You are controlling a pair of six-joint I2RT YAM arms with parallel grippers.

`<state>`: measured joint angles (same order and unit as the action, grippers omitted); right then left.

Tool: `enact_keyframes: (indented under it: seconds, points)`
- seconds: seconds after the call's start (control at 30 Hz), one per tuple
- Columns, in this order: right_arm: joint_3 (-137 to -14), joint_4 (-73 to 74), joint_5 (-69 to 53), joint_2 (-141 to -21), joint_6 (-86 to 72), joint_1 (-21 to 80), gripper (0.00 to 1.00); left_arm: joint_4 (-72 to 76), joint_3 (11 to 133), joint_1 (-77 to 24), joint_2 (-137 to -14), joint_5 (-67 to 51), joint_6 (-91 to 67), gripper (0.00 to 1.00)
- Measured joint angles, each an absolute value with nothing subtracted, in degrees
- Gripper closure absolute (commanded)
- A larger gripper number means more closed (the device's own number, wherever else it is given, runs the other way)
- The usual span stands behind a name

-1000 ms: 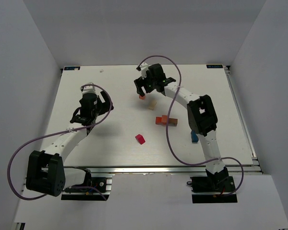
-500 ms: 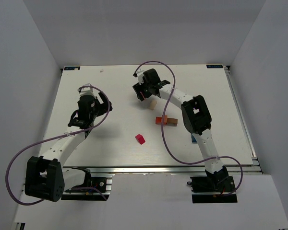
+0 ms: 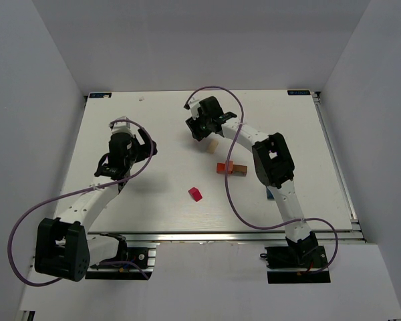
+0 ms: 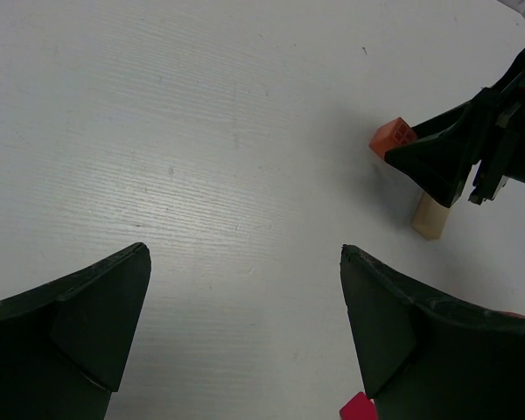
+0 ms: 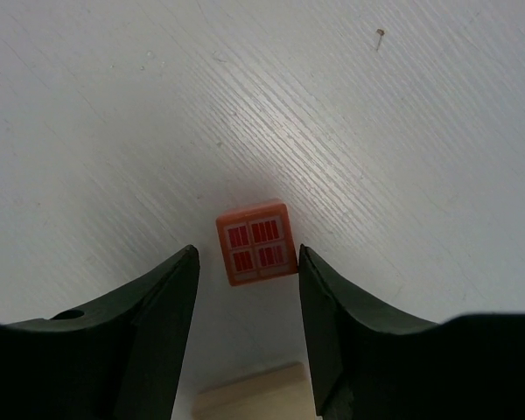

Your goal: Build the wood block tower

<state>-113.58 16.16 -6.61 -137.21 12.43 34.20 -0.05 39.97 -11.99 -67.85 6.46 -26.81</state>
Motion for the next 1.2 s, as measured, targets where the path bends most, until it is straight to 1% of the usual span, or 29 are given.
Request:
enact_keyframes:
  seconds: [0.07,0.13,0.27,0.33,0.43,0.5,0.6,0.67,0.8,0.93,1.07,1.2]
  points:
    - [-113.58,16.27,-7.09,-137.23,12.75,34.2,0.51,-0.62,40.03,-11.97,-67.85,6.44,-26.83,0.02]
    - [-113.58,16.38,-7.66,-137.23,13.04,34.2,0.55,-1.48,40.03,-11.92,-67.59,6.44,-26.85,0.02]
    - [-113.58,16.58,-9.21,-137.23,13.91,34.2,0.72,-2.0,39.94,-11.84,-65.36,6.39,-26.98,0.02]
    - [-113.54,16.58,-10.11,-137.23,14.09,34.2,0.78,-1.65,39.72,-11.81,-63.86,6.37,-27.11,0.02]
    - [-113.4,16.47,-11.4,-137.23,14.7,34.2,0.81,-1.04,39.72,-11.81,-63.26,6.09,-27.35,0.02]
    - [-113.14,16.23,-12.67,-137.21,15.38,34.2,0.86,-1.04,39.72,-11.81,-63.79,5.56,-28.01,0.02]
    - [-110.67,15.11,-15.07,-135.74,16.32,34.2,0.87,0.16,39.72,-11.79,-65.71,2.83,-30.2,0.02]
    - [-105.06,13.28,-17.34,-132.27,17.26,34.17,0.87,2.02,39.75,-11.77,-67.75,-0.3,-31.97,0.02]
    - [-91.81,7.92,-22.22,-121.67,19.18,34.2,0.88,6.17,39.77,-11.7,-72.36,-9.67,-35.53,0.02]
    - [-81.41,0.69,-26.76,-110.06,20.32,34.28,0.87,12.69,39.72,-11.73,-75.46,-18.9,-38.89,0.02]
    - [-76.71,-3.77,-30.35,-102.54,20.93,34.63,0.87,19.84,38.96,-11.86,-77.47,-26.61,-41.5,0.02]
    - [-74.28,-6.7,-32.08,-99.53,21.67,35.44,0.87,26.24,37.01,-12.38,-78.74,-31.86,-44.31,0.02]
